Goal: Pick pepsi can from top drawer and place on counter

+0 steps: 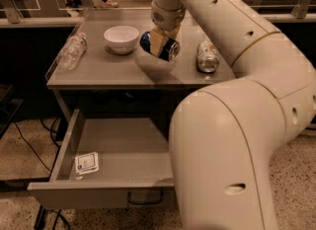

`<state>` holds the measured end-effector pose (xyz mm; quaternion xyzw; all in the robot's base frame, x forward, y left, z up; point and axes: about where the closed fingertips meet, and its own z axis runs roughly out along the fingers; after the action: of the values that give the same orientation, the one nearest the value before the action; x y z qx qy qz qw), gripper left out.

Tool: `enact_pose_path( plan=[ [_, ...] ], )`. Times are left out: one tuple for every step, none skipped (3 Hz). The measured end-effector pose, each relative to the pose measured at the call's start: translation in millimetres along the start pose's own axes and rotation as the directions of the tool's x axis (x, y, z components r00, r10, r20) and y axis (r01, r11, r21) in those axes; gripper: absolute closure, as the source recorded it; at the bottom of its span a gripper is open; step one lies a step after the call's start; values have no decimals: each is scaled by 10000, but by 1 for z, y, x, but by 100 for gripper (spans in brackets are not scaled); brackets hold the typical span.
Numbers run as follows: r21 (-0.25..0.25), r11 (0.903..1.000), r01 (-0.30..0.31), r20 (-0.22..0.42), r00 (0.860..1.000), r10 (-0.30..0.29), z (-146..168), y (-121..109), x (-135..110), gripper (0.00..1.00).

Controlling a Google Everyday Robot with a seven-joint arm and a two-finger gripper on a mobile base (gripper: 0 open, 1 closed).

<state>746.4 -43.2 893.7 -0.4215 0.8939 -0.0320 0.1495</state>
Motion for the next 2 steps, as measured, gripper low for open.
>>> enact_pose_path(
  plan=[
    [-109, 9999, 18, -265, 9996, -21, 19, -7, -2, 100],
    [-133, 9999, -63, -442, 9990, 57, 35, -18, 1, 100]
  ],
)
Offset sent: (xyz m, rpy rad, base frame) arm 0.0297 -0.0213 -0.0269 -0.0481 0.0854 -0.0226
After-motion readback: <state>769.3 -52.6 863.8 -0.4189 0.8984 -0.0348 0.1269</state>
